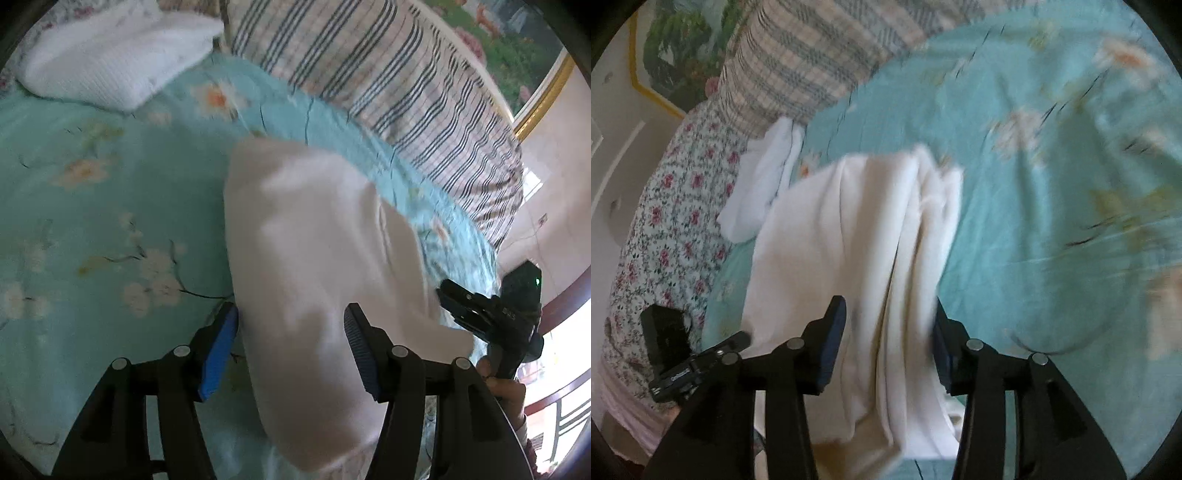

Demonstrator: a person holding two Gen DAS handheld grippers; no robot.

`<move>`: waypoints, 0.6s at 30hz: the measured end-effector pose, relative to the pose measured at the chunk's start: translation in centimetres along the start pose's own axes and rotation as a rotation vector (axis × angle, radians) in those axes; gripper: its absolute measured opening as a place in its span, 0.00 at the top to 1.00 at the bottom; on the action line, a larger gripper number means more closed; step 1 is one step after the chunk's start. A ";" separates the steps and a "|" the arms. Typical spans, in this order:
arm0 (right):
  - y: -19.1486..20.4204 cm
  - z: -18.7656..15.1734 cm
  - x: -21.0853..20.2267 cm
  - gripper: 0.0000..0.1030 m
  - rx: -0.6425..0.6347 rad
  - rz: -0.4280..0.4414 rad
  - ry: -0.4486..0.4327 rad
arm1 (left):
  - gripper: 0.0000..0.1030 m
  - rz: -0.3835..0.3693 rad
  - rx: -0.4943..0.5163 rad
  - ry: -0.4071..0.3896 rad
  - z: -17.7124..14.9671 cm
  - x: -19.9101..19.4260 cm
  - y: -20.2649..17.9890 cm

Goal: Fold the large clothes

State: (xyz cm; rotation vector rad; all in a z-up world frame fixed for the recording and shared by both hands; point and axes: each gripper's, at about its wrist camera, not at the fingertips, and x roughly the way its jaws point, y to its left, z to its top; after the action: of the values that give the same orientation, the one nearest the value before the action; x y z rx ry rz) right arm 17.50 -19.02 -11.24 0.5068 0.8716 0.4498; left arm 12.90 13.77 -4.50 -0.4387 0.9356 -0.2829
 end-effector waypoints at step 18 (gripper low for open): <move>1.1 -1.1 3.6 0.56 -0.071 -0.021 0.162 | 0.42 -0.066 0.087 -0.006 -1.9 -0.2 -1.8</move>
State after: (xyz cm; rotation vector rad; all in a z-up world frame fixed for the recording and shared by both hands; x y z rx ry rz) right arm 18.41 -15.84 -13.34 0.3995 1.0125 0.5057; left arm 11.13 11.78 -4.46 -0.3904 0.9002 -0.3813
